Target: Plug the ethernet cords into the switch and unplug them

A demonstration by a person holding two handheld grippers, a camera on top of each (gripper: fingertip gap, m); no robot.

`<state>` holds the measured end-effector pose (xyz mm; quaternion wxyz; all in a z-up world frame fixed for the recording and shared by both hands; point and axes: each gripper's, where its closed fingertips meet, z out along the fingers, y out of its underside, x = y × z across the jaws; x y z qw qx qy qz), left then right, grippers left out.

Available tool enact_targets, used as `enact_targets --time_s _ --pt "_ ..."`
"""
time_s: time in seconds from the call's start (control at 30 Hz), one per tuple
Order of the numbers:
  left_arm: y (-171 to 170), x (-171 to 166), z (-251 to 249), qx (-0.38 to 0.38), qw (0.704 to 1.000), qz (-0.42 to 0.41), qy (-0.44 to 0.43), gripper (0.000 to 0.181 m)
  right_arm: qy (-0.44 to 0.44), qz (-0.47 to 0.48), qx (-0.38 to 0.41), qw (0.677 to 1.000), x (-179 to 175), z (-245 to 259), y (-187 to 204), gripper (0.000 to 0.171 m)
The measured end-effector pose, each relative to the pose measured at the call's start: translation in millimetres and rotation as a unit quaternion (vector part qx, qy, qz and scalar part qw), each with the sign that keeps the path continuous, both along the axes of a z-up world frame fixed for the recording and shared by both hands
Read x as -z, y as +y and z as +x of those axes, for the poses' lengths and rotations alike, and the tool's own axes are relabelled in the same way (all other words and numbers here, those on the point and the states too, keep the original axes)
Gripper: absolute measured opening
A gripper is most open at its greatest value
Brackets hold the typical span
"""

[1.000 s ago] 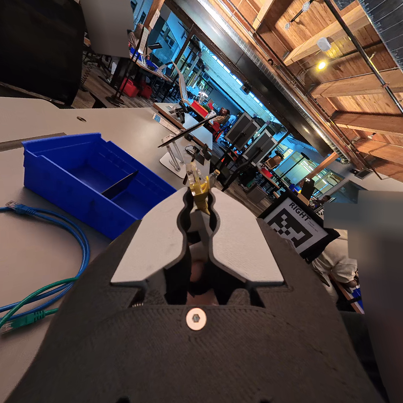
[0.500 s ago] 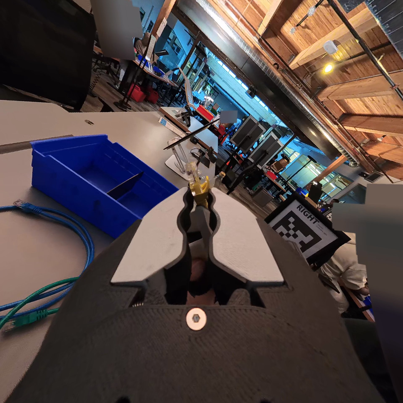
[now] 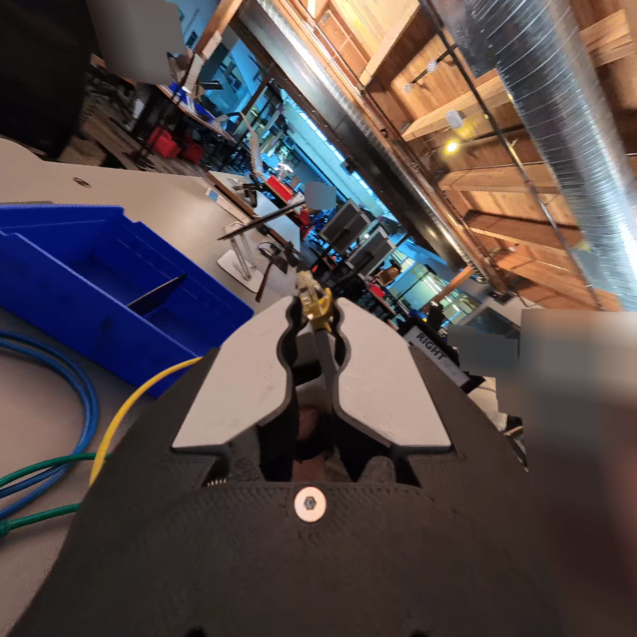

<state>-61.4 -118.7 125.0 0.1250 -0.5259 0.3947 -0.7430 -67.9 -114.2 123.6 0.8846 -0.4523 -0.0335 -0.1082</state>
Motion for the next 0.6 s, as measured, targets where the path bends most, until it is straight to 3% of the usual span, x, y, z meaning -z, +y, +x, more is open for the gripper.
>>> enact_targets --time_s 0.5,0.53,0.6 --pt "5.5 6.2 -1.5 -0.035 0.998 0.059 0.002 0.016 -0.011 -0.032 -0.031 0.999 4.9 0.3 5.9 0.013" --pt "10.7 6.4 -7.0 -0.040 0.997 0.069 0.000 0.020 -0.019 -0.030 -0.029 0.999 2.8 0.0 3.3 0.013" --pt "44.8 21.8 -21.2 -0.106 0.987 0.117 0.025 0.046 -0.028 -0.034 -0.031 0.999 -0.3 3.6 -2.8 0.013"
